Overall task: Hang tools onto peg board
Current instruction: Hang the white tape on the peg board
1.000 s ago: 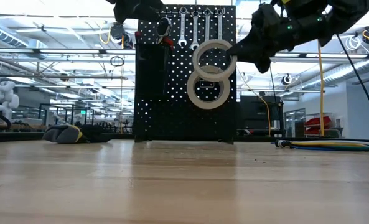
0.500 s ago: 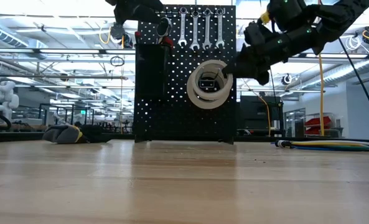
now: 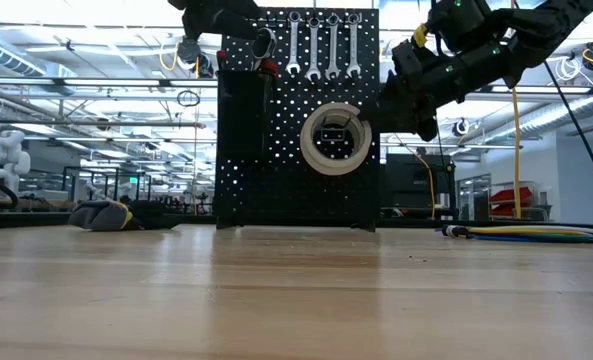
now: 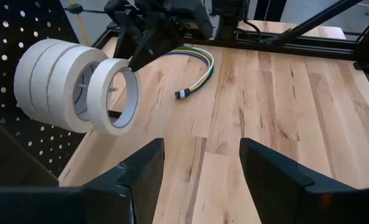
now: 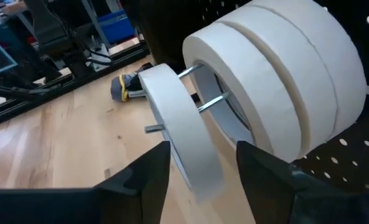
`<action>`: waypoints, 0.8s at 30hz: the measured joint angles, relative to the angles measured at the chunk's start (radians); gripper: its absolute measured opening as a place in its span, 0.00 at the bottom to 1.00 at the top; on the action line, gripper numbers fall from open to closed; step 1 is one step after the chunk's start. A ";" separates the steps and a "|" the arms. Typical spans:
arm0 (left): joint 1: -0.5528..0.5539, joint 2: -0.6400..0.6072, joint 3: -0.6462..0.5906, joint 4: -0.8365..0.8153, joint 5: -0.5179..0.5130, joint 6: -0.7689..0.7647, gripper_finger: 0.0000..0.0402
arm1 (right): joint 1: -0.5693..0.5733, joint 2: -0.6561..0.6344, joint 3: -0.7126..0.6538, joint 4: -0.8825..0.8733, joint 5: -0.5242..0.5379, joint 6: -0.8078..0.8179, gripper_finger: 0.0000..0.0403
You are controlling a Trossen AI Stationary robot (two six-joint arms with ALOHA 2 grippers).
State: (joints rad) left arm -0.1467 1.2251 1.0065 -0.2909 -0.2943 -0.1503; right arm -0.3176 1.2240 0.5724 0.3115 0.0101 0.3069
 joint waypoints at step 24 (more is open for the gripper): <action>-0.013 -0.035 0.000 -0.069 0.000 -0.021 0.53 | 0.005 -0.043 0.000 -0.051 0.011 -0.083 0.40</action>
State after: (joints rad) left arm -0.1596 1.1896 1.0061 -0.3604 -0.2946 -0.1715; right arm -0.3126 1.1813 0.5724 0.2600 0.0212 0.2237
